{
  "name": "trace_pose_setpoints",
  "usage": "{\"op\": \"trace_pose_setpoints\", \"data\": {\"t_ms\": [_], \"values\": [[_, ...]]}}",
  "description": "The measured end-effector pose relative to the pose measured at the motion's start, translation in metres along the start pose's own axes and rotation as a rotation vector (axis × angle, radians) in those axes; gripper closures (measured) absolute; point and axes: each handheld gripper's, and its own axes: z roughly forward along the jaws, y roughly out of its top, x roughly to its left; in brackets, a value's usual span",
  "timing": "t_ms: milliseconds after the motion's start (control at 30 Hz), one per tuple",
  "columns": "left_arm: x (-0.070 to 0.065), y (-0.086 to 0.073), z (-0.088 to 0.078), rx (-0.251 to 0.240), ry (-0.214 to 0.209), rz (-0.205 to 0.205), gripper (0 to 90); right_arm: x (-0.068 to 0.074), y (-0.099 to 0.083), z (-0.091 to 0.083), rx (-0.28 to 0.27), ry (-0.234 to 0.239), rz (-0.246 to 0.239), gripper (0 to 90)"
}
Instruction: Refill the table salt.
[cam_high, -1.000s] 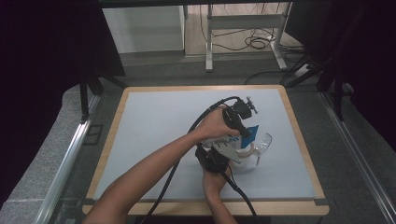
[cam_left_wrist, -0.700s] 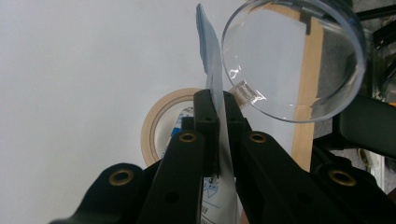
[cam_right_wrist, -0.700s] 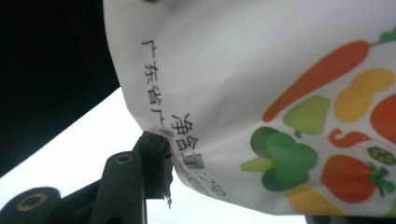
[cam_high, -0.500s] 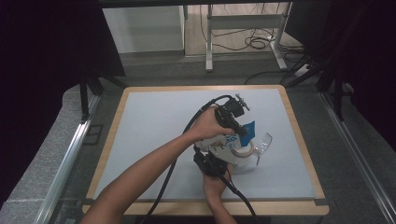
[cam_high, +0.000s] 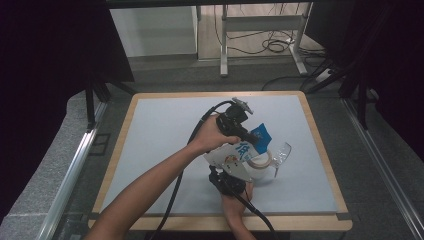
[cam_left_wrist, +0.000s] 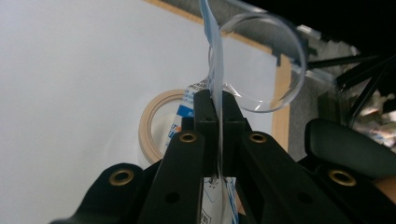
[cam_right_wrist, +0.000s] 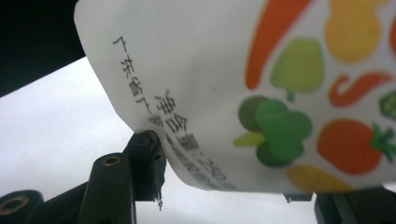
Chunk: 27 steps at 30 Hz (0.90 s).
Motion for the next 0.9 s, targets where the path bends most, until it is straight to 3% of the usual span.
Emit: {"op": "trace_pose_setpoints", "data": {"t_ms": [167,300,467,667,900], "values": [[0.001,-0.011,-0.008,-0.057,-0.002,-0.010,89.7,-0.001,-0.003,-0.006,0.024,0.038,-0.029,41.3],[0.003,-0.021,-0.015,-0.117,-0.006,-0.035,89.8,-0.008,-0.007,-0.011,0.029,0.108,-0.011,38.2],[0.010,-0.035,-0.028,-0.203,-0.004,-0.062,89.8,-0.021,-0.011,-0.022,0.034,0.162,-0.003,36.9],[0.012,-0.054,-0.050,-0.306,0.010,-0.090,89.8,-0.031,-0.016,-0.037,0.029,0.178,-0.034,36.9],[0.014,-0.087,-0.077,-0.420,0.020,-0.124,89.8,-0.042,-0.018,-0.054,0.016,0.185,-0.049,36.9]]}}
